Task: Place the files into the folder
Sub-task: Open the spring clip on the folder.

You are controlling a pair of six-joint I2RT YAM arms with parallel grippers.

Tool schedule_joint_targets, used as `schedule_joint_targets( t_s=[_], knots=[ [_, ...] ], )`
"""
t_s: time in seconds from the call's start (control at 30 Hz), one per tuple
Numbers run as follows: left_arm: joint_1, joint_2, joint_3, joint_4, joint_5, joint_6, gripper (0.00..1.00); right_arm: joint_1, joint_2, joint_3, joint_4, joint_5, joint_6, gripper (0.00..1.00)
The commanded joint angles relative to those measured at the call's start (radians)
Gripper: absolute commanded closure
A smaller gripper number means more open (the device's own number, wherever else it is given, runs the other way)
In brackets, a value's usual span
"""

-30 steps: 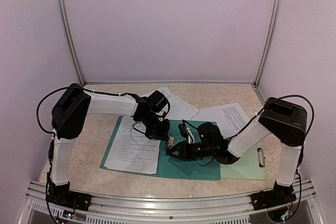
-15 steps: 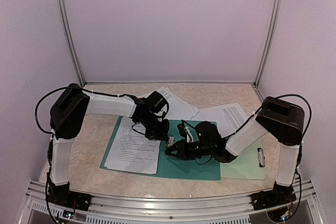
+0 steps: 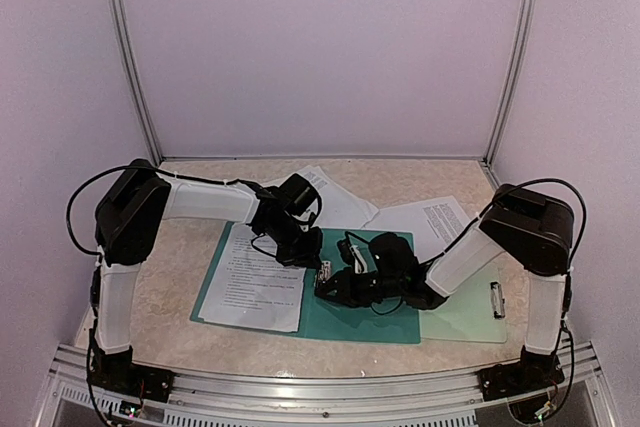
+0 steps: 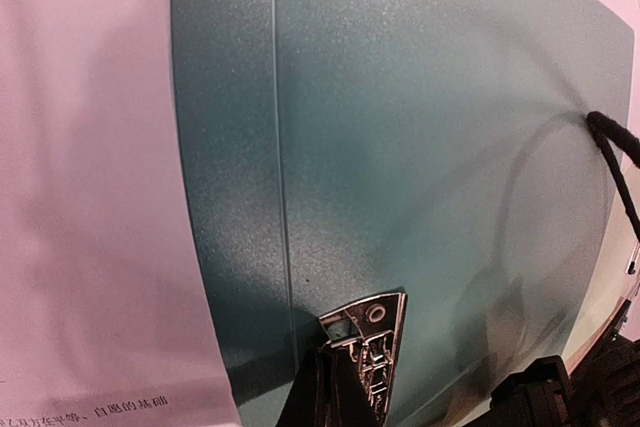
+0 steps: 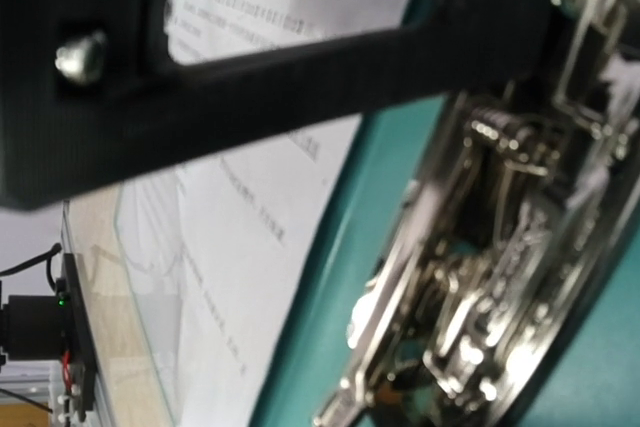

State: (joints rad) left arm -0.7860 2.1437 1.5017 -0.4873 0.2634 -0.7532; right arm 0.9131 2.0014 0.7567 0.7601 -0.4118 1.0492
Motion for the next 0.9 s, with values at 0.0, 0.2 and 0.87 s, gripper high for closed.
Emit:
schedule_joint_targets(
  t_s=[0.0,0.2,0.87],
  knots=[
    [0.007,-0.027,-0.026,-0.014,-0.009,0.002,1.00,-0.014,0.037,0.018,-0.009,-0.005,0.016,0.79],
    [0.008,-0.035,-0.039,-0.010,-0.013,0.003,1.00,-0.014,0.059,0.026,0.005,-0.015,0.029,0.79],
    [0.019,-0.051,-0.072,0.028,-0.009,0.048,1.00,-0.034,0.114,0.033,0.065,-0.047,0.080,0.93]
  ],
)
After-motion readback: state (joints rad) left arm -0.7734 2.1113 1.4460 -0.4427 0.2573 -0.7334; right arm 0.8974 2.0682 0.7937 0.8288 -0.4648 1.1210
